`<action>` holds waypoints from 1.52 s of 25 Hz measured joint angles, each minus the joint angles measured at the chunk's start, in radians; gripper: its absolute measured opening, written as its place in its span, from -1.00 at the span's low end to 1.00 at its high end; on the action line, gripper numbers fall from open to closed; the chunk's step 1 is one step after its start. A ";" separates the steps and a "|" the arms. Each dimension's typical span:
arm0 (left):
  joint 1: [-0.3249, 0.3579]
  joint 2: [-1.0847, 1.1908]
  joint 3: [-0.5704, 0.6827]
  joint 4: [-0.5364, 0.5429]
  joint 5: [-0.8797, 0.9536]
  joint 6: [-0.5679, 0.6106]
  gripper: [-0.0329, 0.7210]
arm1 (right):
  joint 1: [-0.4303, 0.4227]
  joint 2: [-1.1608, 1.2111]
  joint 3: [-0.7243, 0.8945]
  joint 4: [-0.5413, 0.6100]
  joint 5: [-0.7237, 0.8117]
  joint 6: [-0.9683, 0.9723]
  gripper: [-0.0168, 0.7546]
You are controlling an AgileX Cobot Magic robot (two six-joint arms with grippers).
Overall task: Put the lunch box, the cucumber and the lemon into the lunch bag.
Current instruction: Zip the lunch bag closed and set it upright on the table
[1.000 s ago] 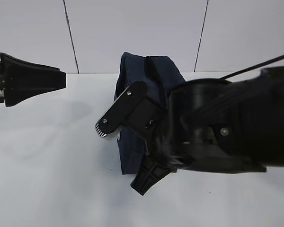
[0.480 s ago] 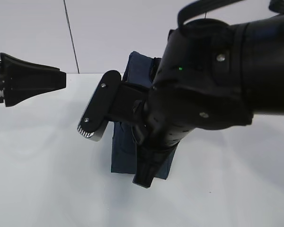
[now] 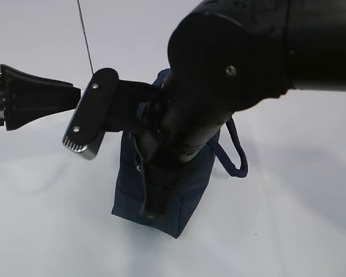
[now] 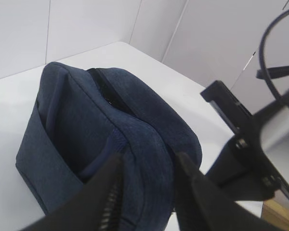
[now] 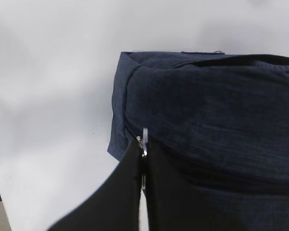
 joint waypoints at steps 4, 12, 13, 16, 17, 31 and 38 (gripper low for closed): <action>0.000 0.000 0.000 0.002 0.000 0.000 -0.23 | -0.057 0.027 -0.041 0.088 0.000 -0.057 -0.94; 0.000 0.000 0.000 0.006 0.000 0.000 -0.23 | -0.196 0.031 -0.132 0.444 0.101 -0.286 -0.94; 0.000 0.000 0.000 0.006 0.000 0.000 -0.23 | -0.214 0.031 -0.143 0.484 0.120 -0.311 -0.94; 0.000 0.000 0.000 0.006 0.000 0.000 -0.23 | -0.256 0.031 -0.168 0.574 0.156 -0.372 -0.94; 0.000 0.000 0.000 0.006 0.000 0.000 -0.23 | -0.267 0.031 -0.172 0.595 0.161 -0.385 -0.94; 0.000 0.000 0.000 0.028 -0.025 0.000 -0.23 | -0.393 0.103 -0.238 0.782 0.212 -0.450 -0.94; 0.000 0.000 0.000 0.030 -0.042 0.000 -0.23 | -0.476 0.140 -0.252 0.928 0.272 -0.523 -0.94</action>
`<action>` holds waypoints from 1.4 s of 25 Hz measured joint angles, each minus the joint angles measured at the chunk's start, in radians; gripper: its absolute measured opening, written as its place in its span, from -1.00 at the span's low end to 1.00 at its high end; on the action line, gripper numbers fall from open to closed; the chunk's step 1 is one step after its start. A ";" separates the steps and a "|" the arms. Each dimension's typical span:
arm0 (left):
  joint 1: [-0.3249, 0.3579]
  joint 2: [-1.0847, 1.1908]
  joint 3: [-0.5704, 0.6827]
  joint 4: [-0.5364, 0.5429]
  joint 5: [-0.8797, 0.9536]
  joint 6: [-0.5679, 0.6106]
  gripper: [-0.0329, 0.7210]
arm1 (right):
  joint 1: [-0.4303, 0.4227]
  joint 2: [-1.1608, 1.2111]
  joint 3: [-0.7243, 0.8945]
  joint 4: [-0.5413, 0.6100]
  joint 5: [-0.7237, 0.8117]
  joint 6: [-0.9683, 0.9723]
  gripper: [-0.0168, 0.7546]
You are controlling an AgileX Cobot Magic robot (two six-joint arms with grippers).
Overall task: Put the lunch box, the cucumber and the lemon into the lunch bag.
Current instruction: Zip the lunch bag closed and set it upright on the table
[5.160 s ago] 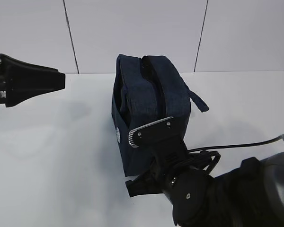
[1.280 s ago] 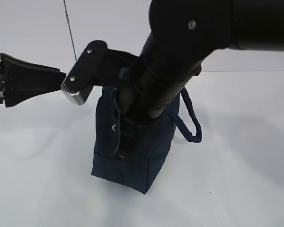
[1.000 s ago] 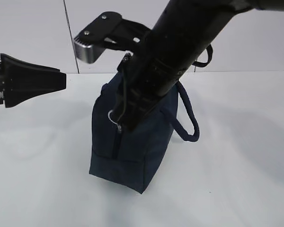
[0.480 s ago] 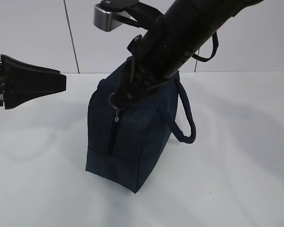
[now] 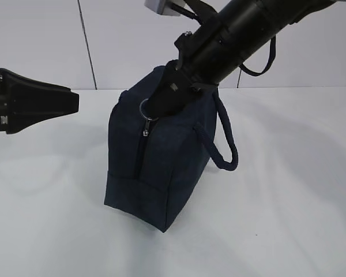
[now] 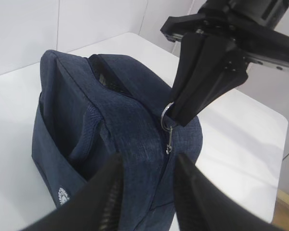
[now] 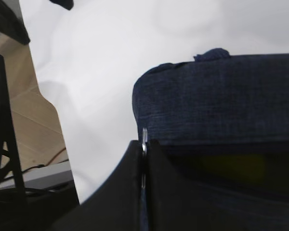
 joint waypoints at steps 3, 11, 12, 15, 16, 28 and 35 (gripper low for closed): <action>0.000 0.000 0.000 0.001 -0.003 0.000 -0.23 | -0.031 0.020 0.000 0.081 0.058 -0.039 -0.94; 0.000 0.036 0.000 0.002 -0.013 0.001 -0.23 | -0.039 0.028 -0.018 0.156 0.081 -0.095 -0.94; 0.000 0.041 0.000 0.002 -0.013 0.001 -0.23 | -0.039 0.028 -0.029 0.161 0.081 -0.100 -0.94; 0.000 0.047 0.000 0.002 -0.013 0.001 -0.23 | -0.039 0.028 -0.056 0.168 0.081 -0.104 -0.94; 0.000 0.047 0.000 0.002 -0.013 0.001 -0.23 | -0.039 0.028 -0.058 0.169 0.081 -0.104 -0.94; 0.000 0.088 0.000 -0.043 -0.003 0.039 -0.23 | -0.039 0.028 -0.060 0.170 0.083 -0.104 -0.94; 0.000 0.180 0.000 -0.110 0.061 0.082 -0.11 | -0.039 0.028 -0.060 0.170 0.083 -0.104 -0.94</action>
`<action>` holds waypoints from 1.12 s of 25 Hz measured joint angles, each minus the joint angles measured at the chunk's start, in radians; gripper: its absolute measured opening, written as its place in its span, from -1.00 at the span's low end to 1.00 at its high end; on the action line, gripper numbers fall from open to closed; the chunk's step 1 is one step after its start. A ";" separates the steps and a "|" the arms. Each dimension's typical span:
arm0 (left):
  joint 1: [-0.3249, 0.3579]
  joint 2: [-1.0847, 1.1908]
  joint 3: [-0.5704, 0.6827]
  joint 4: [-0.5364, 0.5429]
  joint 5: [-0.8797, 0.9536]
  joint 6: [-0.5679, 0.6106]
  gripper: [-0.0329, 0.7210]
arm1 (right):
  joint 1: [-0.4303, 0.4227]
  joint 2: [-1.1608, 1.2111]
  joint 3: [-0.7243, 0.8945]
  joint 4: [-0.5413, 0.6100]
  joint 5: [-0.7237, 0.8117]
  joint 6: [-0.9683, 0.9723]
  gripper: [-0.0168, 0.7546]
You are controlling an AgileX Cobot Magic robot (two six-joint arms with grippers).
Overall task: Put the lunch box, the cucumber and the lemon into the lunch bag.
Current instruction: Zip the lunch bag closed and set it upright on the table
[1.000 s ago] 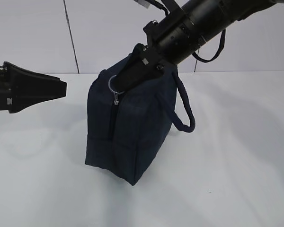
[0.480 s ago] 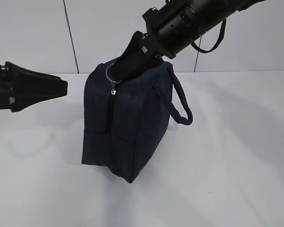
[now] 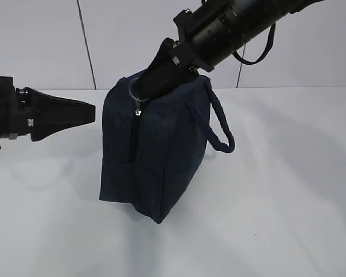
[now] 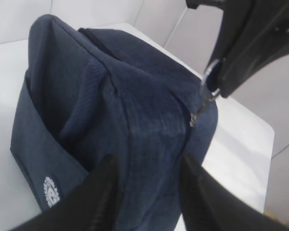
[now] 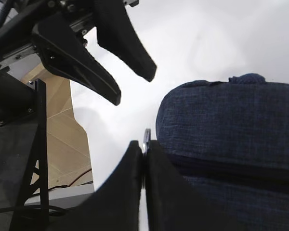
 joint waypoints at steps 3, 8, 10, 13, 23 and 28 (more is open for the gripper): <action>0.000 0.020 0.000 -0.037 0.008 0.017 0.02 | 0.000 0.000 0.000 0.000 0.000 0.000 -0.94; -0.013 0.030 -0.062 -0.046 0.003 0.021 0.08 | 0.000 0.000 0.000 0.000 0.000 0.000 -0.94; -0.034 0.030 -0.089 -0.046 -0.022 0.012 0.08 | 0.000 0.000 0.000 0.000 0.000 -0.001 -0.94; -0.061 0.032 -0.107 -0.039 -0.061 -0.024 0.08 | -0.002 0.000 0.000 0.000 0.002 -0.001 -0.94; -0.071 0.105 -0.129 -0.003 -0.069 -0.140 0.08 | -0.002 0.000 0.000 -0.010 0.004 -0.001 -0.94; -0.071 0.128 -0.164 0.013 -0.061 -0.199 -0.02 | -0.002 0.000 0.000 -0.012 0.004 -0.001 -0.94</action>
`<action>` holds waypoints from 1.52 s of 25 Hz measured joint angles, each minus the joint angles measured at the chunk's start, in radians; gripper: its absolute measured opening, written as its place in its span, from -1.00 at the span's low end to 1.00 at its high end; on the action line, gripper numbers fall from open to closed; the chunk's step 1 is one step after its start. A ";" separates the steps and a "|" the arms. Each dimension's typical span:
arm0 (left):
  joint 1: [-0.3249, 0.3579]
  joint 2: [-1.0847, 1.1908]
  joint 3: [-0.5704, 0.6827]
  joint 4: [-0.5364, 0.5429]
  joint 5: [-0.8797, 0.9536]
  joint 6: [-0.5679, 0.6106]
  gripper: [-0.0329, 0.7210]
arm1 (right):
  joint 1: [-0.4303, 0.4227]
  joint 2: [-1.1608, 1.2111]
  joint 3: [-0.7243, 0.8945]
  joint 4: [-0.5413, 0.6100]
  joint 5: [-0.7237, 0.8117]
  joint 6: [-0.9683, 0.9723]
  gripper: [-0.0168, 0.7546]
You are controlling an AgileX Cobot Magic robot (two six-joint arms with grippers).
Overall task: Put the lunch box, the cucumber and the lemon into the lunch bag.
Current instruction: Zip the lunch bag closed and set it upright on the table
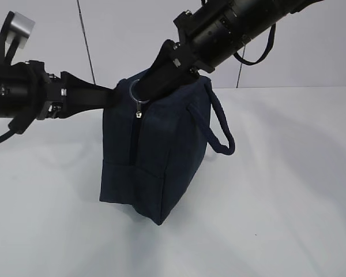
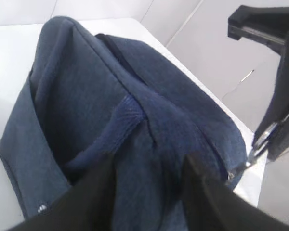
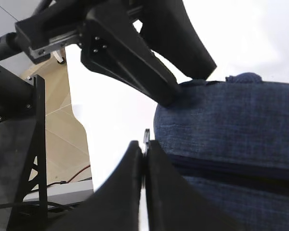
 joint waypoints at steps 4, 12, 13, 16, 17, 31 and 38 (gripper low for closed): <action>0.000 0.009 -0.002 0.024 0.005 -0.027 -0.15 | 0.000 0.000 0.000 -0.002 0.000 0.000 -0.94; 0.000 0.009 -0.002 0.040 0.026 -0.052 -0.24 | 0.000 0.000 0.000 -0.004 0.000 0.000 -0.94; 0.000 0.009 -0.002 0.048 0.026 -0.054 -0.30 | 0.000 0.000 0.000 -0.004 0.000 0.000 -0.94; 0.000 0.009 -0.002 0.072 0.032 -0.070 -0.47 | 0.000 0.000 0.000 -0.006 0.000 0.000 -0.94; 0.000 0.009 -0.002 0.076 0.036 -0.071 -0.54 | 0.000 0.000 0.000 -0.006 0.000 0.000 -0.94; 0.000 0.009 -0.002 0.098 0.039 -0.074 -0.93 | 0.000 0.000 0.000 -0.007 0.000 0.000 -0.94; 0.000 0.009 -0.003 0.112 0.039 -0.076 -0.93 | 0.000 0.000 0.000 -0.008 0.002 0.002 -0.94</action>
